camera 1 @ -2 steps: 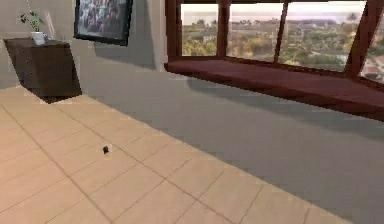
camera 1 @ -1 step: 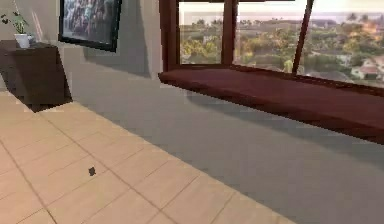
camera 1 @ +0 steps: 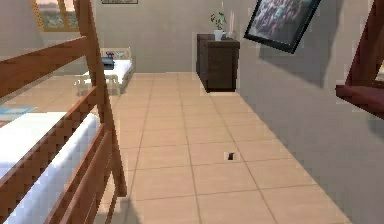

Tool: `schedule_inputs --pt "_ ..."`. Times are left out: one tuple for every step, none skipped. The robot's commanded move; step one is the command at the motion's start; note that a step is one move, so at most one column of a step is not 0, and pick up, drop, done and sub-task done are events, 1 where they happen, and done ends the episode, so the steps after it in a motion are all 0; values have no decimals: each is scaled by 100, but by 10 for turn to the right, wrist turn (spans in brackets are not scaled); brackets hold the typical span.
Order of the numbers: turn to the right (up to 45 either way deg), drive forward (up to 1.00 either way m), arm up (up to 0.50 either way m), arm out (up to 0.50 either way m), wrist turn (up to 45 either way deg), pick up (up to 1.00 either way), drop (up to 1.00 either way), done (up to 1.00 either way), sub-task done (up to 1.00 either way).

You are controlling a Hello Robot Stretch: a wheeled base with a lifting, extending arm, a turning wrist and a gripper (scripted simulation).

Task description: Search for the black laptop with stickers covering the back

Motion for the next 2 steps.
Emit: schedule_inputs --pt "-30 0 0 0 0 0 0 0 0" --pt "0 100 0 0 0 0 0 0 0"
